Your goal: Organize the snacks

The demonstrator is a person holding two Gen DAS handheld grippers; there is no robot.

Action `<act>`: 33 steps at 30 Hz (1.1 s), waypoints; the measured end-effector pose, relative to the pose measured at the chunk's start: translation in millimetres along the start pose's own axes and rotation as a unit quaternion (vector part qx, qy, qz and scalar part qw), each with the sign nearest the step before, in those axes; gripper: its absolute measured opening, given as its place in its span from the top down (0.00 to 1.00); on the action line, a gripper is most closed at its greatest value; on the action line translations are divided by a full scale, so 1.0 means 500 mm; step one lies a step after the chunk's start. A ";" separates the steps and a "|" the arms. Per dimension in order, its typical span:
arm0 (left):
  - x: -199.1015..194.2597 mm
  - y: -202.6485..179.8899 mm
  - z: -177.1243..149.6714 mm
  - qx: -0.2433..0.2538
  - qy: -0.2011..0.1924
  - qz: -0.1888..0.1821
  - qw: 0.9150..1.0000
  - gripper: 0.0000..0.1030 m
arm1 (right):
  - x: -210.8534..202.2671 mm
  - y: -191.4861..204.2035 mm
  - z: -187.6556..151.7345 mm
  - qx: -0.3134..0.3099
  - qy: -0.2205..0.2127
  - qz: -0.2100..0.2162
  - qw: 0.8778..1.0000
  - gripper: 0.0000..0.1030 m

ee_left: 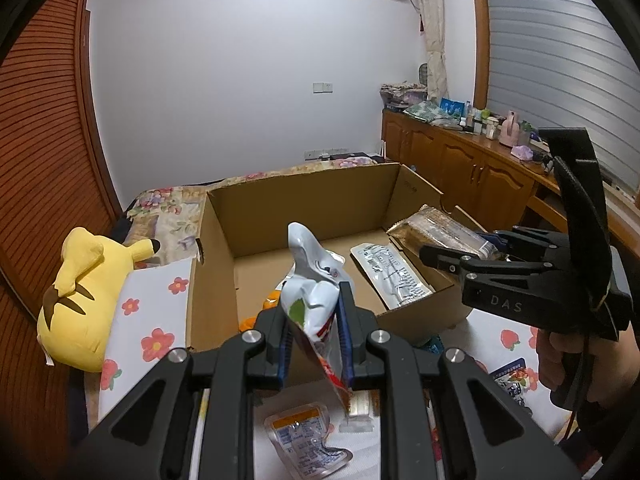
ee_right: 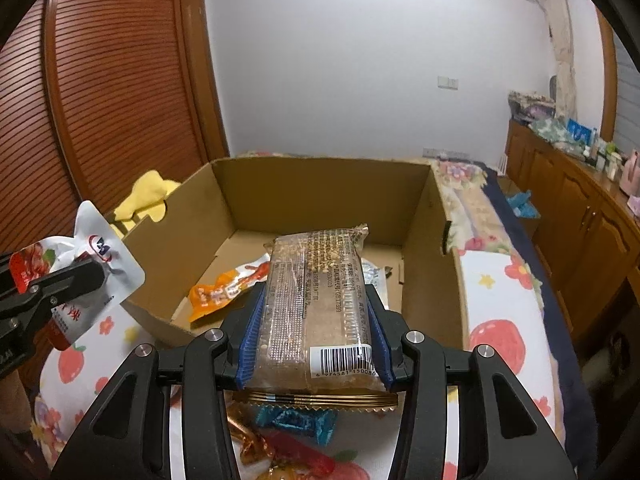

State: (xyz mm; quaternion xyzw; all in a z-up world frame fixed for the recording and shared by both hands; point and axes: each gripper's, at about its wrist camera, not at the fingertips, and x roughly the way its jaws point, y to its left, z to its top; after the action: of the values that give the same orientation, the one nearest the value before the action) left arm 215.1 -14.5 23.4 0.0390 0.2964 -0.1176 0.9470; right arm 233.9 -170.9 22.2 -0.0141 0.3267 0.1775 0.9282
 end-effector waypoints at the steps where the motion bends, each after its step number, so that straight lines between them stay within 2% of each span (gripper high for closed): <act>1: 0.002 0.001 0.001 0.000 0.000 0.001 1.000 0.84 | 0.003 -0.002 0.001 0.000 0.002 -0.002 1.000 0.53; 3: 0.007 0.003 0.003 0.000 0.002 0.003 1.000 0.84 | 0.005 -0.005 -0.001 0.004 0.006 -0.002 1.000 0.52; 5: 0.010 0.004 0.003 0.000 0.003 0.005 1.000 0.84 | 0.002 -0.009 -0.004 0.010 0.007 0.001 1.000 0.45; 9: 0.021 0.011 0.007 0.002 0.008 0.011 1.000 0.84 | -0.032 -0.012 -0.012 0.010 -0.009 0.009 1.000 0.41; 16: 0.050 0.011 0.024 0.003 0.015 0.014 1.000 0.83 | -0.078 -0.003 -0.027 0.006 -0.022 0.033 0.999 0.38; 20: 0.067 0.007 0.030 0.005 0.017 0.016 1.000 0.76 | -0.092 0.005 -0.033 -0.004 -0.026 0.039 0.999 0.38; 24: 0.073 0.005 0.028 0.005 0.019 0.017 1.000 0.75 | -0.105 0.005 -0.037 -0.008 -0.029 0.042 0.999 0.37; 33: 0.022 0.008 0.004 0.005 0.007 0.006 1.000 0.72 | -0.161 -0.012 -0.056 -0.007 -0.040 0.046 0.998 0.34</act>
State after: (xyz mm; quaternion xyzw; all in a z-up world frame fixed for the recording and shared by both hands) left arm 226.0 -12.9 18.9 0.0467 0.3022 -0.1129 0.9454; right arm 160.8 -206.3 48.6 0.0014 0.2882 0.2232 0.9312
